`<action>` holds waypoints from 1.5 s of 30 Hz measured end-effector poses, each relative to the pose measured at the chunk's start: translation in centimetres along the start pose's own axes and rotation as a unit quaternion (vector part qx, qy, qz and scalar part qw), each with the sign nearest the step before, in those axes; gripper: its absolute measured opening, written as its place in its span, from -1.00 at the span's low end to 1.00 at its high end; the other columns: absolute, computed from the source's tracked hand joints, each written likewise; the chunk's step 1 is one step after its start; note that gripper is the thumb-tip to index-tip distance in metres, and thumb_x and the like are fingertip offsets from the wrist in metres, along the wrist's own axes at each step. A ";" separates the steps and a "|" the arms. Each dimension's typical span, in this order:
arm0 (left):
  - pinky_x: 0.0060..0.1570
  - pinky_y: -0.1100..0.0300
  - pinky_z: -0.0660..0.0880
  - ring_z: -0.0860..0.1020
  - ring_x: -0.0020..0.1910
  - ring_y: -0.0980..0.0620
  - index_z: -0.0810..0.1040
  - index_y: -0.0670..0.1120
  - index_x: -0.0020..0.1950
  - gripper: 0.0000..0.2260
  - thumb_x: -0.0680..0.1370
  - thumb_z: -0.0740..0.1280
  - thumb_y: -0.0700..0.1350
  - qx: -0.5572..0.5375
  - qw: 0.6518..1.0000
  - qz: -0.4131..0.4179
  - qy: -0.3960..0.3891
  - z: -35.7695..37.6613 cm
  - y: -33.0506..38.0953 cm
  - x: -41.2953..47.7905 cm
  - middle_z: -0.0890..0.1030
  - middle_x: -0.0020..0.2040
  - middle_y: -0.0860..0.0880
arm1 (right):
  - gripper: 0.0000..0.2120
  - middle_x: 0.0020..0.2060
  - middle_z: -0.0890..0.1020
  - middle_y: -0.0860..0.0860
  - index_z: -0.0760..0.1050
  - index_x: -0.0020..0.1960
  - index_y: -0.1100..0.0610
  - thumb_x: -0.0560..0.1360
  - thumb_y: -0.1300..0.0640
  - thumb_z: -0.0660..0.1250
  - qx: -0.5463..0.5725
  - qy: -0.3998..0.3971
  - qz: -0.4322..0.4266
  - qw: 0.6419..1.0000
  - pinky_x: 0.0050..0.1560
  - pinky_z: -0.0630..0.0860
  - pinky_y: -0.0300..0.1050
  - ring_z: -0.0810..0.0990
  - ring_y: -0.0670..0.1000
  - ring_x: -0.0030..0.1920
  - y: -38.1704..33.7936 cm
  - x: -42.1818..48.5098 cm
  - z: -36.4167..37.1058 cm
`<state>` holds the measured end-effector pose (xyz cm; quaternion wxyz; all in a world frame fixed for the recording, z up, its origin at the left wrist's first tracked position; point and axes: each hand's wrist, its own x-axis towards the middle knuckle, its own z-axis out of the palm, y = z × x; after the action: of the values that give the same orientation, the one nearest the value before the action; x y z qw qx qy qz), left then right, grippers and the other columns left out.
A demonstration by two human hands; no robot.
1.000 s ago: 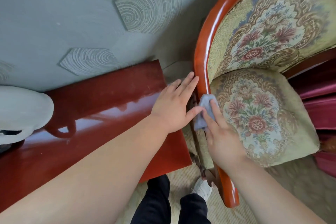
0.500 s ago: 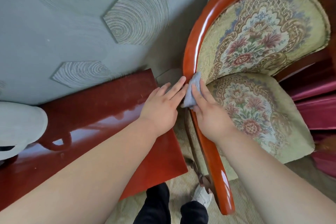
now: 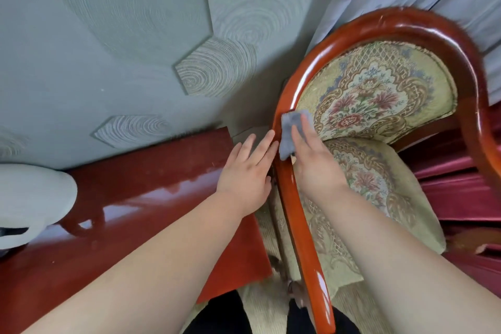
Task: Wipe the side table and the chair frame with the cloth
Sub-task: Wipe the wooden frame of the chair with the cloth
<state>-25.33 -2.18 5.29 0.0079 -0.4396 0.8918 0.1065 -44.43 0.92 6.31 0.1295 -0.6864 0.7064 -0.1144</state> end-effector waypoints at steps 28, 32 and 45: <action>0.39 -0.08 0.42 0.35 0.46 -0.16 0.18 -0.16 0.64 -0.25 0.51 0.31 0.06 -0.093 0.945 -0.293 0.110 1.6 9.3 6.0 0.22 0.64 -0.11 | -0.33 0.66 -0.25 -0.02 -0.20 0.67 -0.07 0.66 -0.30 -0.10 -0.245 -0.037 -0.222 0.943 0.60 -0.19 0.32 -0.32 0.38 0.59 9.4 13.9 -9.3; 0.38 -0.07 0.42 0.38 0.39 -0.18 0.16 -0.19 0.63 -0.25 0.51 0.19 0.12 -0.109 0.929 -0.326 0.139 2.5 10.6 7.0 0.19 0.63 -0.15 | -0.28 0.66 -0.26 0.04 -0.12 0.67 0.06 0.65 -0.30 -0.11 -0.207 -0.002 -0.070 0.976 0.59 -0.24 0.33 -0.32 0.41 0.58 11.2 14.6 -10.8; 0.29 -0.08 0.46 0.39 0.34 -0.17 0.19 -0.18 0.63 -0.24 0.53 0.31 0.14 -0.039 0.945 -0.300 0.123 2.5 9.1 6.5 0.22 0.61 -0.14 | -0.40 0.65 -0.28 -0.12 -0.28 0.65 -0.20 0.71 -0.14 -0.06 -0.182 -0.010 -0.235 0.955 0.58 -0.33 0.24 -0.45 0.26 0.57 10.9 15.0 -8.7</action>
<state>-36.66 -1.40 3.80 -0.0876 -0.6962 0.7081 0.0785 -58.06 -13.89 10.44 -0.0215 -0.8461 0.5326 -0.0045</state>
